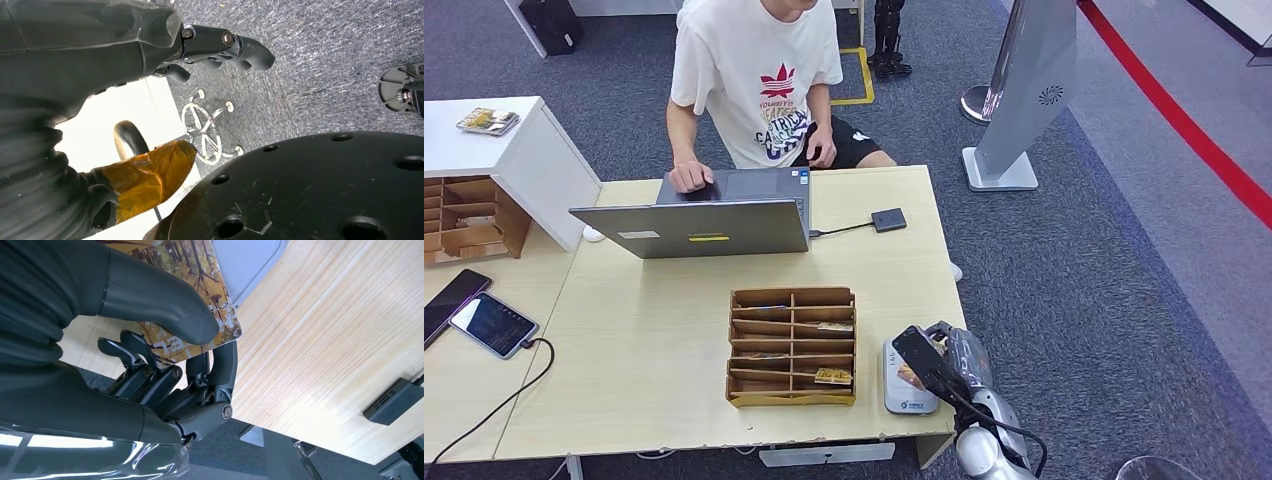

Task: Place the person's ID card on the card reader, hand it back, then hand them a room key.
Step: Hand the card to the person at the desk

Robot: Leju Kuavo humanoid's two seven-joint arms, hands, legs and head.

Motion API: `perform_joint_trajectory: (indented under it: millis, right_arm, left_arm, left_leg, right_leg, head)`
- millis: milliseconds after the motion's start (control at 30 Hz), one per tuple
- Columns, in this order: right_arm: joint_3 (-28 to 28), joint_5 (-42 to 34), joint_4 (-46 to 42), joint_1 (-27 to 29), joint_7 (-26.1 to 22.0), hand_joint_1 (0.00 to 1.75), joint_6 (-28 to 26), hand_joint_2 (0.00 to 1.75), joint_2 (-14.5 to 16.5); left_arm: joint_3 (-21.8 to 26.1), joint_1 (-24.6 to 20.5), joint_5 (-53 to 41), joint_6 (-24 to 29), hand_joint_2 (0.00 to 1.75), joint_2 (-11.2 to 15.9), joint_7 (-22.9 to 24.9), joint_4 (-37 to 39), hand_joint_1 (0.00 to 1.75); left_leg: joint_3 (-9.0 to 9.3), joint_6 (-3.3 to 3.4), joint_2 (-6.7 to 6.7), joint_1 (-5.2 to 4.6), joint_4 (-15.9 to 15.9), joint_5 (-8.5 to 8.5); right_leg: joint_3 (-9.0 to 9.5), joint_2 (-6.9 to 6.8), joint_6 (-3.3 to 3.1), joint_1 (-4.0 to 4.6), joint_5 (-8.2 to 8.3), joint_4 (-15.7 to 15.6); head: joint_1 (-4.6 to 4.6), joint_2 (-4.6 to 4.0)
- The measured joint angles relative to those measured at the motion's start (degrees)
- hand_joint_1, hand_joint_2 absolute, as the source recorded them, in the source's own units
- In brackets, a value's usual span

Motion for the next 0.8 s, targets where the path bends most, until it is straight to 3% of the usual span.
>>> perform_joint_trajectory:
  millis: [800]
  right_arm:
    - [-0.5, -0.1, 0.0, 0.0, -0.2, 1.75, 0.1, 1.75, 0.0]
  left_arm:
    - [-0.6, 0.0, -0.2, 0.0, 1.75, 0.0, 0.3, 0.0, 0.00]
  left_leg:
    - [0.01, 0.00, 0.00, 0.00, 0.0, 0.00]
  right_leg:
    - [0.02, 0.00, 0.00, 0.00, 0.00, 0.0]
  head:
    - [0.00, 0.00]
